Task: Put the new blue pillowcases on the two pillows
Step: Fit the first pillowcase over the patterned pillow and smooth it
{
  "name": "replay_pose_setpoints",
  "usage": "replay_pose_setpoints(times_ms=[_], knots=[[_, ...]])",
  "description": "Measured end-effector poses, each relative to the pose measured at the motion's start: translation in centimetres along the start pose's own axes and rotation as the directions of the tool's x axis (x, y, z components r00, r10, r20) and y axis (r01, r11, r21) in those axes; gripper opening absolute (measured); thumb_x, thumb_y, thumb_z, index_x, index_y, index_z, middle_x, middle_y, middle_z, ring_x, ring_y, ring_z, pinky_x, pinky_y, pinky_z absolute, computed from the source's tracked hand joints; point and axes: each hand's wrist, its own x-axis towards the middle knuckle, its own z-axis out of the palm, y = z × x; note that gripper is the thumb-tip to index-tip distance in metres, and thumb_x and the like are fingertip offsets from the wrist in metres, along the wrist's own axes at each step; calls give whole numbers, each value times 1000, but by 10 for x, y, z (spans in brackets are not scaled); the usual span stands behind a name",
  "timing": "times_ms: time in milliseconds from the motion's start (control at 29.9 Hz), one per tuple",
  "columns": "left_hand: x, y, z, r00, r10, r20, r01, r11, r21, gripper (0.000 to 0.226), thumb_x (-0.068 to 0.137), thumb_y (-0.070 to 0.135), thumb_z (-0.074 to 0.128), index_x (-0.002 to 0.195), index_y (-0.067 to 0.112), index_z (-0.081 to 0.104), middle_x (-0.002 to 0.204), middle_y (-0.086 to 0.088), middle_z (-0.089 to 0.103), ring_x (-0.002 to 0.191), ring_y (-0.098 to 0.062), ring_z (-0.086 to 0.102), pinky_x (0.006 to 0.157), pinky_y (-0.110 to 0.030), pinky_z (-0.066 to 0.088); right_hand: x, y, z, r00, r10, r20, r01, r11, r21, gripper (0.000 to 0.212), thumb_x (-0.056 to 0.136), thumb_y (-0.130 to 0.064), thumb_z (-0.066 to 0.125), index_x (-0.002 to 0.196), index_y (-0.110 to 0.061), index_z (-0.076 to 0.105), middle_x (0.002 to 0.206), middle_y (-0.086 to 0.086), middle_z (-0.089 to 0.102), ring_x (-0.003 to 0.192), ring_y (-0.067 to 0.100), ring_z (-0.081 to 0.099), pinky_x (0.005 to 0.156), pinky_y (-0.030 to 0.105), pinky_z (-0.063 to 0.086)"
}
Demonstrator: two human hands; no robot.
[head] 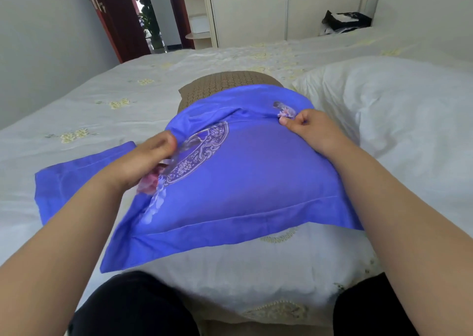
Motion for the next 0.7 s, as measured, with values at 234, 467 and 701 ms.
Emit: replay_pose_setpoints(times_ms=[234,467,701], knots=[[-15,-14,54,945,144,-295,-21,924,382,39,97,26,48,64,18,31,59,5,30,49,-4,31,48,-17,29,1,-51,12,924,-267,-274,230,960,-161,36,83,-54,60,74,-23,44,64,-8,48,70,16,49,60,31,34],[-28,-2,134,942,109,-317,-37,974,225,43,98,35,44,60,15,39,58,8,45,61,-12,45,62,-29,30,0,-4,-22,902,-298,-314,62,807,-588,33,94,-40,49,108,-9,51,99,20,63,94,39,59,73,45,44],[-9,26,165,940,88,-330,-39,988,151,38,100,36,38,78,8,50,97,-22,64,97,-34,59,79,-36,41,-102,2,1,918,-135,-374,-58,885,-462,37,99,-44,35,97,-9,47,78,11,62,77,35,60,60,37,38]])
